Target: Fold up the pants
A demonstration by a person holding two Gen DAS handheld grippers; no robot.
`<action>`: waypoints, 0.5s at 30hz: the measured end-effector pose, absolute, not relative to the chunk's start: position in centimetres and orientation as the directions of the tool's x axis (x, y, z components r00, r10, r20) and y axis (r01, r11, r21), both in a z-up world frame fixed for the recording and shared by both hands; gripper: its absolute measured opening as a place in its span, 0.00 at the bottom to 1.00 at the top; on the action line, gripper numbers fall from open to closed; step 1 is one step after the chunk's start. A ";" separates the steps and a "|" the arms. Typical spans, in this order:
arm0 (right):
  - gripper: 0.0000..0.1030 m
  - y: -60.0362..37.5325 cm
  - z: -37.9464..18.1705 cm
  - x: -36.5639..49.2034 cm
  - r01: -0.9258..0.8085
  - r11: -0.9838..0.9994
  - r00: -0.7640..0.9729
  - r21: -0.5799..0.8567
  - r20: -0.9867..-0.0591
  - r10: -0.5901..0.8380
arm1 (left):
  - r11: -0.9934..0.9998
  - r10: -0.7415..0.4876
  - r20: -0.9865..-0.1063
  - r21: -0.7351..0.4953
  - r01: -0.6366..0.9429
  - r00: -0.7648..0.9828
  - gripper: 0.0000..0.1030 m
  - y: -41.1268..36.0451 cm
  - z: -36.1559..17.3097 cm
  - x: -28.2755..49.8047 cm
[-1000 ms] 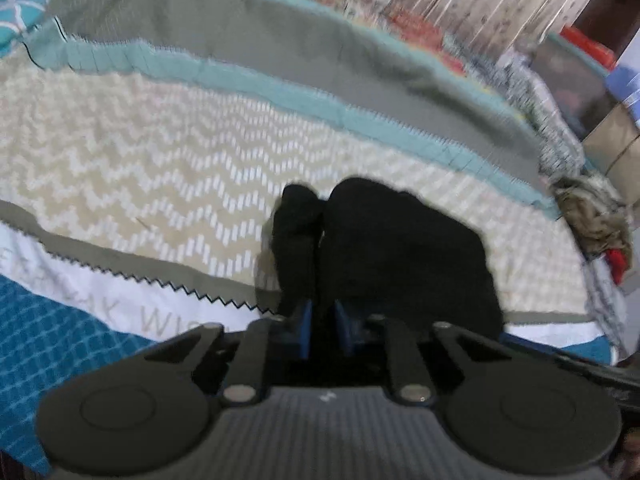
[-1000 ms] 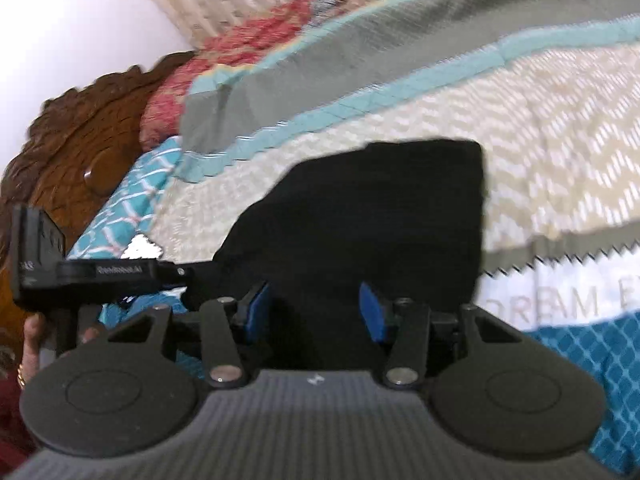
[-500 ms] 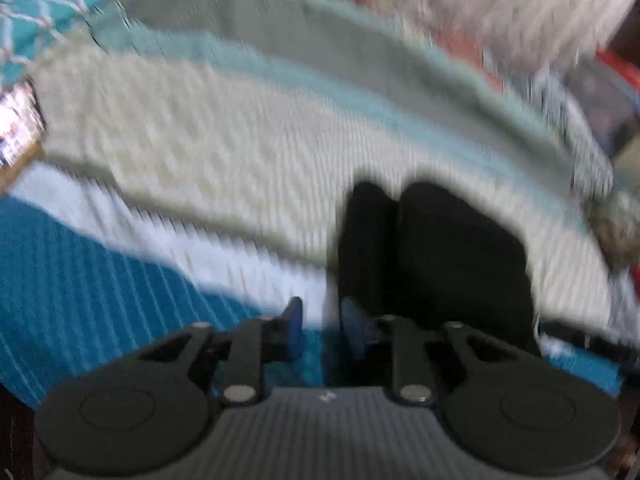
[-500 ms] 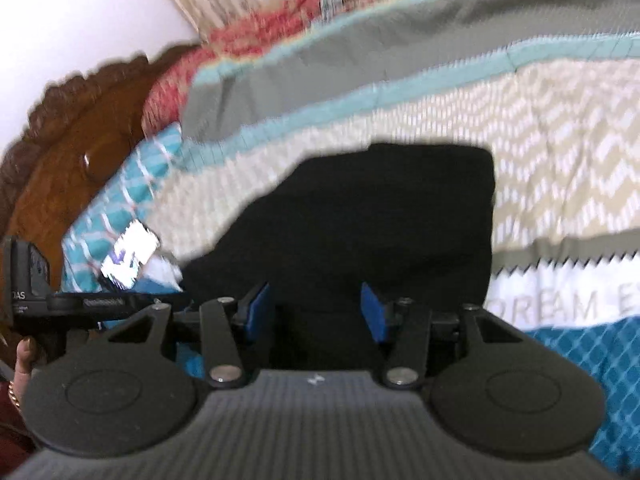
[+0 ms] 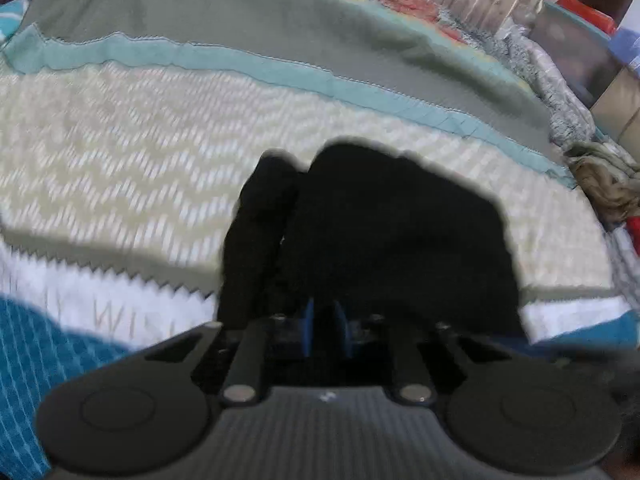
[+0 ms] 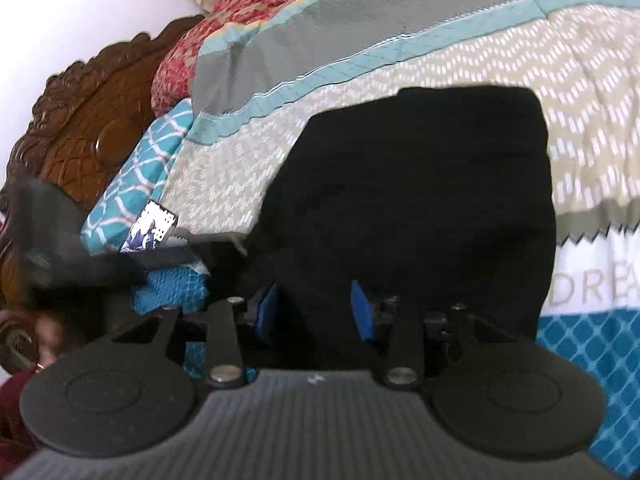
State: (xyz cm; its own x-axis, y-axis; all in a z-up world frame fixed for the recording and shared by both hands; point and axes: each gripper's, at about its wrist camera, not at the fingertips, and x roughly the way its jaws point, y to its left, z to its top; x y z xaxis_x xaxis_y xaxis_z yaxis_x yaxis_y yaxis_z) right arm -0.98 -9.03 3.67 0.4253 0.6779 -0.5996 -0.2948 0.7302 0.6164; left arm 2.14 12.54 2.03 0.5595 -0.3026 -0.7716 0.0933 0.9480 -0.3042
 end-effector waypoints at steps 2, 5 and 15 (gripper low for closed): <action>0.41 -9.0 4.8 -0.8 -0.322 0.731 0.433 0.602 -0.593 0.679 | 0.944 -0.309 -0.754 -0.316 0.092 0.580 0.13 13.1 2.8 1.4; 0.45 -8.3 6.8 0.3 -0.360 0.749 0.482 0.557 -0.576 0.660 | 0.946 -0.293 -0.716 -0.313 0.084 0.634 0.43 13.8 4.8 0.4; 0.68 1.9 6.6 8.5 -0.363 0.838 0.467 0.408 -0.698 0.543 | 0.966 -0.232 -0.738 -0.251 0.061 0.634 0.31 12.7 3.9 -0.3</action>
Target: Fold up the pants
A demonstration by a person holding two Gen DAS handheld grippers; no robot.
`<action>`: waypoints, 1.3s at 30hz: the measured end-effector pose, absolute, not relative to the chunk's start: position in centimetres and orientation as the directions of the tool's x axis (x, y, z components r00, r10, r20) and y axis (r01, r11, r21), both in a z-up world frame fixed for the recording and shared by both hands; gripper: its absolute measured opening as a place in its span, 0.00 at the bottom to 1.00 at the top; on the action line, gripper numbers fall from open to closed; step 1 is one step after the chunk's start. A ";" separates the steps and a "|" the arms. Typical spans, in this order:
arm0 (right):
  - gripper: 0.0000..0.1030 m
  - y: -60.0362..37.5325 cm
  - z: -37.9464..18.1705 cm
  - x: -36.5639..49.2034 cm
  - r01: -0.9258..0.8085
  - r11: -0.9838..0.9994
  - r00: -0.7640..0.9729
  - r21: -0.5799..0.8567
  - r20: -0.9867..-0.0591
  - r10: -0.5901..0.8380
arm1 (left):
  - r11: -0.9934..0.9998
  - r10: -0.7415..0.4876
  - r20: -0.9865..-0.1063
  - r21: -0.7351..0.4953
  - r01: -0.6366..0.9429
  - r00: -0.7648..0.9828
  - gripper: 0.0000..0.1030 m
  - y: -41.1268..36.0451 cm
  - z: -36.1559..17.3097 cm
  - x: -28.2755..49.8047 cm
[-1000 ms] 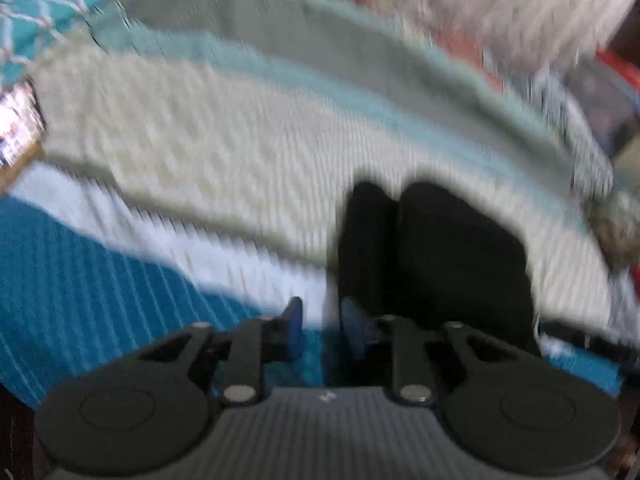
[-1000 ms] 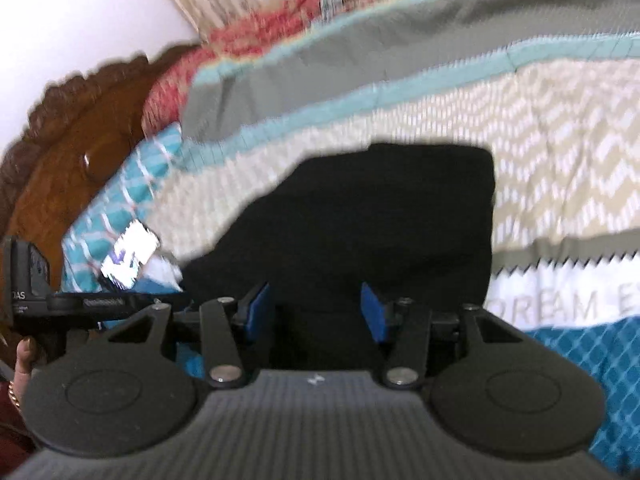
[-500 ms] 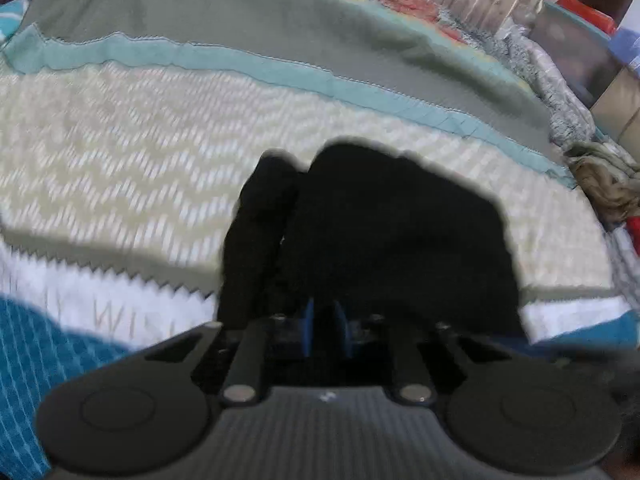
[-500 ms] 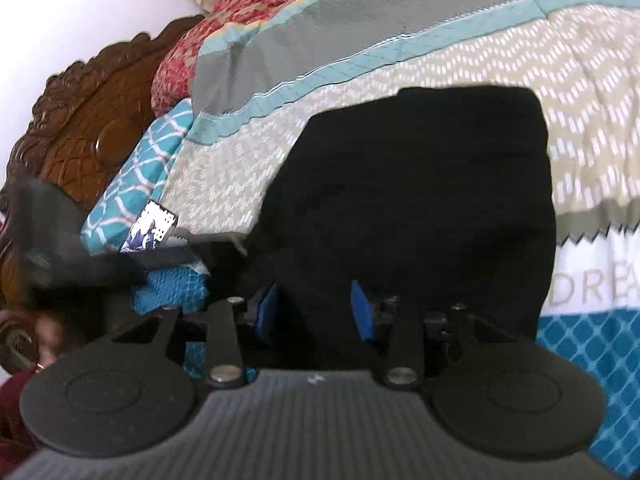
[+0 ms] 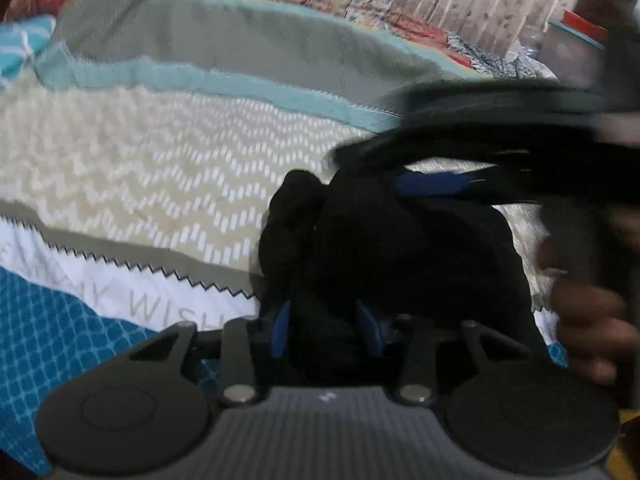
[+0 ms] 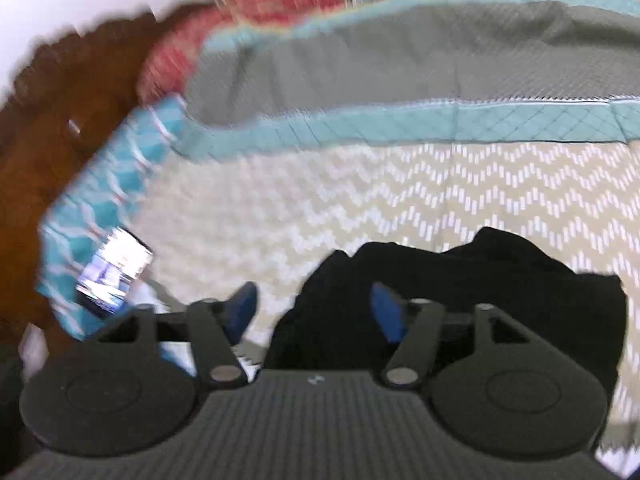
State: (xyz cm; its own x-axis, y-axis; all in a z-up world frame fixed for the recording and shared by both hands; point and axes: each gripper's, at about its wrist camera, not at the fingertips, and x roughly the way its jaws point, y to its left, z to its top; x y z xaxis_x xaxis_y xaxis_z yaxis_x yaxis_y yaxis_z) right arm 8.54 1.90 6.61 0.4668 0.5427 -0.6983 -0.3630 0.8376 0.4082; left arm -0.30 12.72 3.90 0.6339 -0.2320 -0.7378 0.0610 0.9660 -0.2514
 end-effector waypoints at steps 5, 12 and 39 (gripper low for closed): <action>0.11 2.9 3.6 9.3 -0.308 0.894 0.452 0.326 -0.776 0.439 | 0.976 -0.207 -0.719 -0.197 0.091 0.664 0.18 12.4 4.9 -1.3; 0.07 1.6 8.3 5.5 -0.432 0.823 0.541 0.369 -0.624 0.564 | 0.963 -0.247 -0.666 -0.250 0.101 0.704 0.06 14.3 6.9 -4.7; 0.12 -10.5 3.1 1.2 -0.179 0.683 0.454 0.708 -0.556 0.696 | 0.953 -0.296 -0.762 -0.277 0.124 0.576 0.16 12.3 4.0 0.3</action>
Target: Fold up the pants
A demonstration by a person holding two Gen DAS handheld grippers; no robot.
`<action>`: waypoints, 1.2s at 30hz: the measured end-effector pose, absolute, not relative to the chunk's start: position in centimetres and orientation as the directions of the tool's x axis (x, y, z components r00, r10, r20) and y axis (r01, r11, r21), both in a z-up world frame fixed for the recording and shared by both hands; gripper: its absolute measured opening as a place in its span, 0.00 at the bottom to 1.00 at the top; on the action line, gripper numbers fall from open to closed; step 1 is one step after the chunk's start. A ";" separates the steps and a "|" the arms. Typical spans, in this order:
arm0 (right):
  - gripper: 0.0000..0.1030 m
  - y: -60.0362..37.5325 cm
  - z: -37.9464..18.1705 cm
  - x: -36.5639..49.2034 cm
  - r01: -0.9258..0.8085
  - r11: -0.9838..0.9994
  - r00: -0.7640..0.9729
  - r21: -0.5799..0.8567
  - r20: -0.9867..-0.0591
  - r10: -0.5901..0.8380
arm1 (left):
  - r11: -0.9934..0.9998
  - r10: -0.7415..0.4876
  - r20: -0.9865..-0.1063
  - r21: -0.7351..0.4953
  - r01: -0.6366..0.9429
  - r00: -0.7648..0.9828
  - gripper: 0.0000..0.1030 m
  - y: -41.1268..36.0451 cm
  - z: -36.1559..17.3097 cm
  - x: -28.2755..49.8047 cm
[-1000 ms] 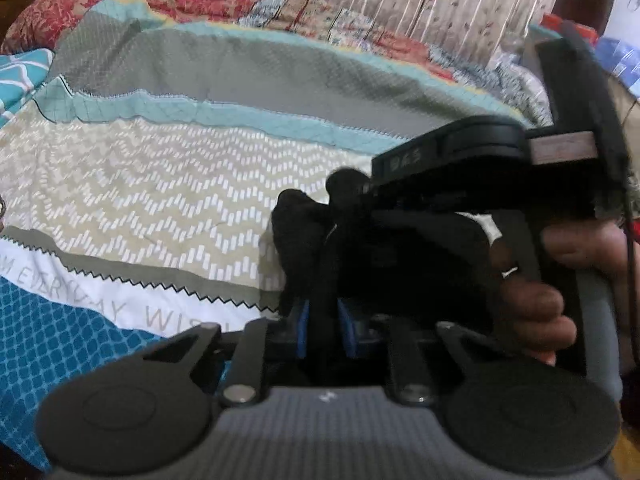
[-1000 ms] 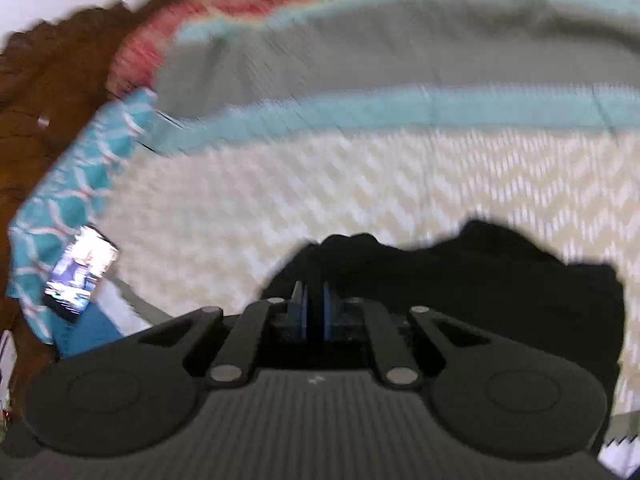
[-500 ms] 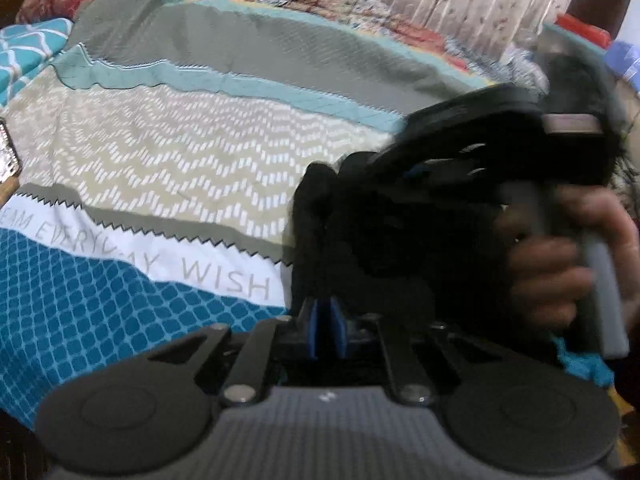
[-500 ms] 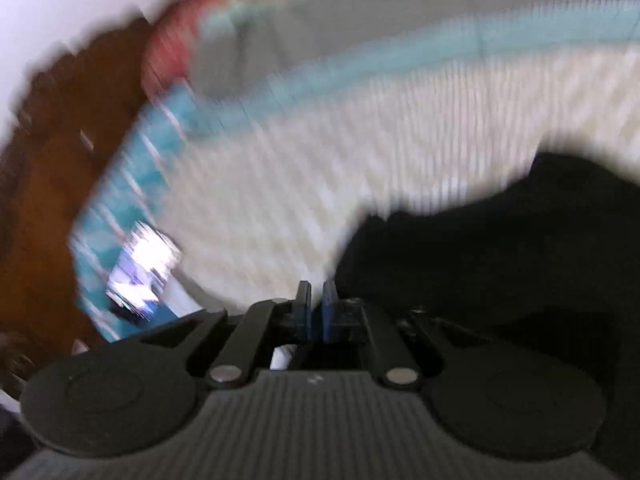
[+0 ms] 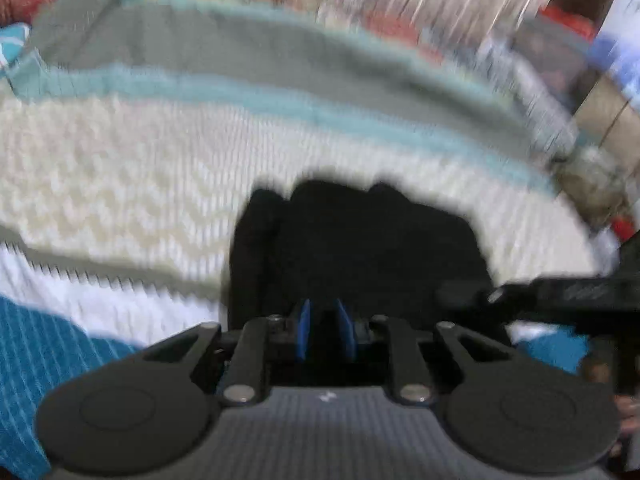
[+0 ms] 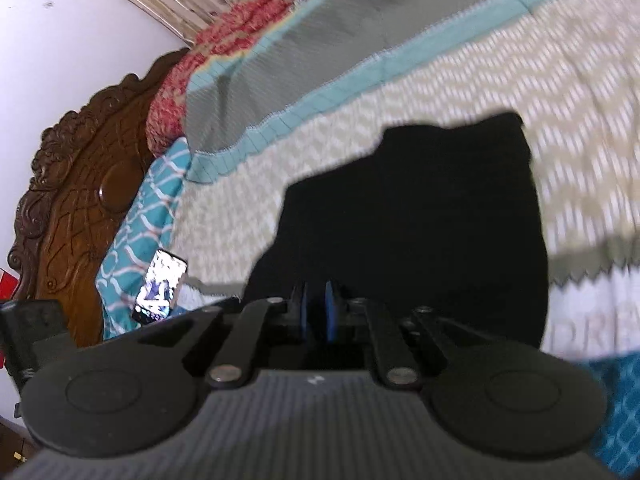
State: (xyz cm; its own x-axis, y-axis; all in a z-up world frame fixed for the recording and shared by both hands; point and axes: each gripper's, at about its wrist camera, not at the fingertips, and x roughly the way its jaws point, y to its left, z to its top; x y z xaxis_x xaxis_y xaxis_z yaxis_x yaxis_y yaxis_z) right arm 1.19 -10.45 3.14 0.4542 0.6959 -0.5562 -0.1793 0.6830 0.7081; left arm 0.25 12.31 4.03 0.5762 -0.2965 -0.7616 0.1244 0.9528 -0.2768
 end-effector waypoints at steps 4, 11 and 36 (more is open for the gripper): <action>0.04 -10.4 1.8 2.0 -0.133 0.677 0.428 0.724 -0.574 0.698 | 0.981 -0.190 -0.781 -0.130 0.142 0.595 0.17 10.4 2.8 -0.5; 0.39 -12.3 5.0 -0.4 -0.175 0.708 0.510 0.684 -0.553 0.659 | 0.994 -0.110 -0.830 -0.091 0.061 0.548 0.32 9.9 5.5 0.6; 0.43 -14.2 1.5 -5.8 -0.069 0.794 0.503 0.604 -0.667 0.550 | 0.998 0.051 -0.819 0.068 0.008 0.572 0.51 8.6 5.6 -0.8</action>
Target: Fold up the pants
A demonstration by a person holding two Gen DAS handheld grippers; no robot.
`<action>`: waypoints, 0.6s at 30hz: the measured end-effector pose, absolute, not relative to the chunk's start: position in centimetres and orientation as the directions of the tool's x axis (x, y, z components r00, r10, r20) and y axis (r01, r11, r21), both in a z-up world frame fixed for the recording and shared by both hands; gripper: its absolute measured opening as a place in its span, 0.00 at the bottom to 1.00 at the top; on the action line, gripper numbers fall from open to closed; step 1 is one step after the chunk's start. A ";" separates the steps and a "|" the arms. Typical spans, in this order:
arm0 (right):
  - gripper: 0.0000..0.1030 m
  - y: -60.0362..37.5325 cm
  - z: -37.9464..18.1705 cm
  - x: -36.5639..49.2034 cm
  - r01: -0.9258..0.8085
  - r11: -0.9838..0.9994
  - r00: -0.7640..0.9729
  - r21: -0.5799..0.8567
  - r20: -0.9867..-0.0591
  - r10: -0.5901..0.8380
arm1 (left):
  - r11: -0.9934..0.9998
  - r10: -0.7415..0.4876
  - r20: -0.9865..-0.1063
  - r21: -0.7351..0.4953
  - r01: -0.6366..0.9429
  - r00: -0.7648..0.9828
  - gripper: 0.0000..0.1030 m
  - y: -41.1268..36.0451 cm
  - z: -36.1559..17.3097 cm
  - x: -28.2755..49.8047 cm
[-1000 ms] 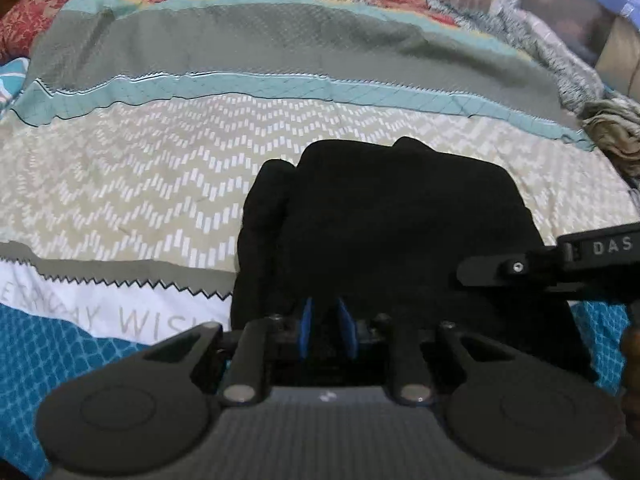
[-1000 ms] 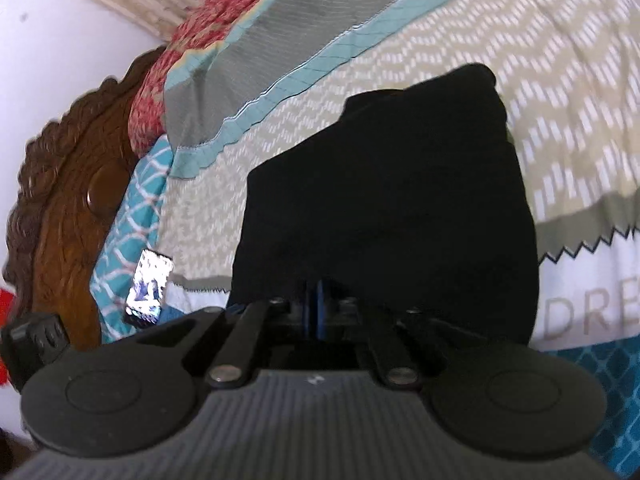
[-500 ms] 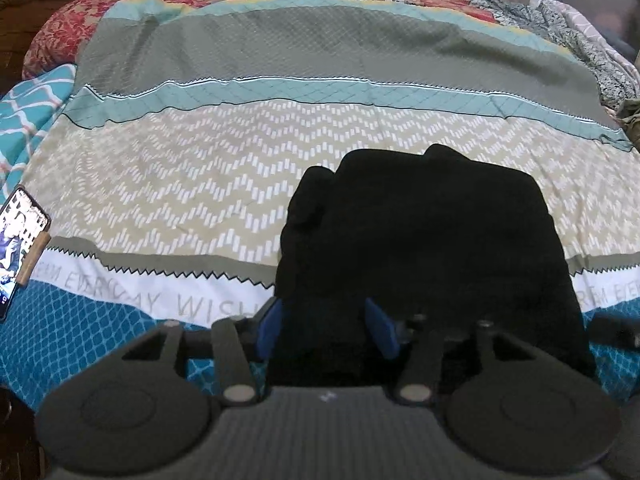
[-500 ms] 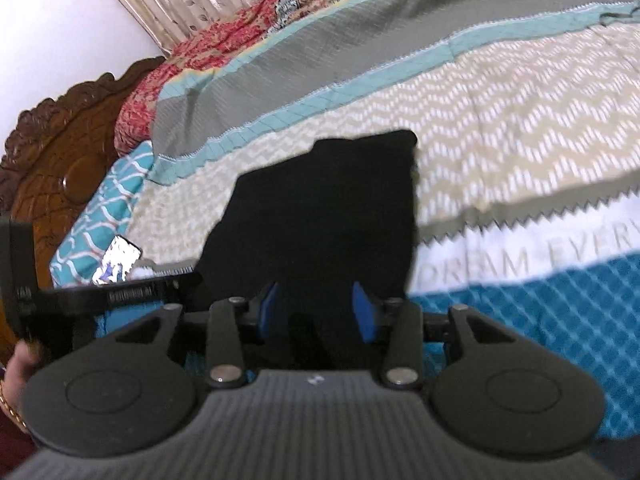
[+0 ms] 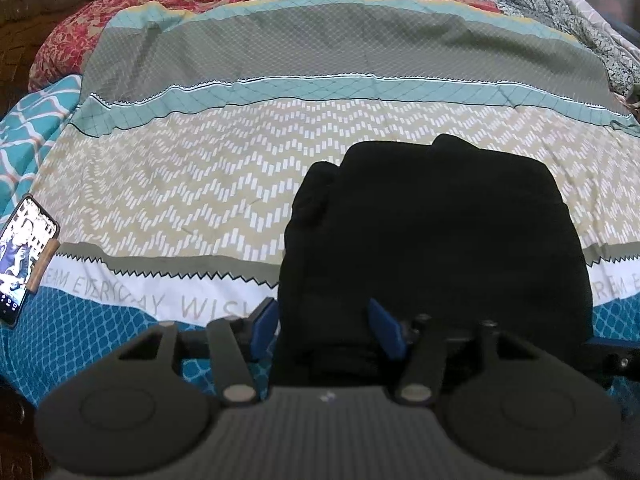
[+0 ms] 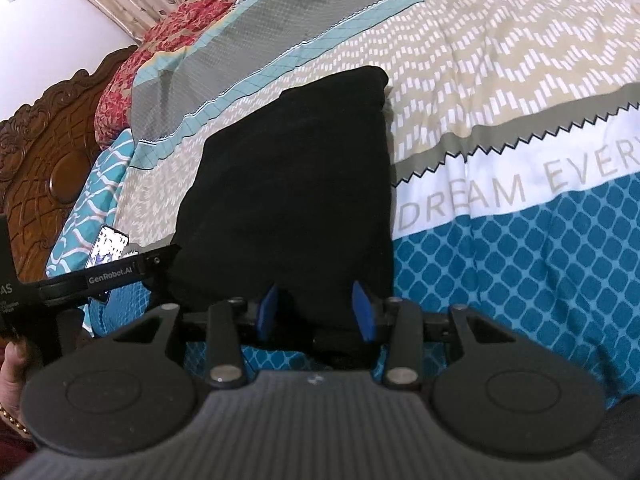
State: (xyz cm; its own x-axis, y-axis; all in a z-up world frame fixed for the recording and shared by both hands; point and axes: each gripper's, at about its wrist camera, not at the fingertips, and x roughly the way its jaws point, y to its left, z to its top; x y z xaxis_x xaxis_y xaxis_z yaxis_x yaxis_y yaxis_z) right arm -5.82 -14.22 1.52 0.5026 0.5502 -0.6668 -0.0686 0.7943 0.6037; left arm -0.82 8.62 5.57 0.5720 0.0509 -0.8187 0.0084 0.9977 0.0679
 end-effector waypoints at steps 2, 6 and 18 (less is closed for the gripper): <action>0.43 -14.2 1.5 -5.8 -0.067 0.795 0.502 0.603 -0.668 0.549 | 0.998 0.050 -0.818 0.066 0.007 0.573 0.52 8.7 5.5 -0.8; 0.44 -14.1 1.5 -5.8 -0.066 0.797 0.502 0.600 -0.671 0.546 | 0.998 0.047 -0.818 0.062 0.007 0.574 0.53 8.9 5.5 -0.9; 0.45 -14.3 1.4 -5.8 -0.062 0.796 0.499 0.602 -0.673 0.547 | 0.998 0.051 -0.816 0.066 0.006 0.576 0.56 8.9 5.4 -0.9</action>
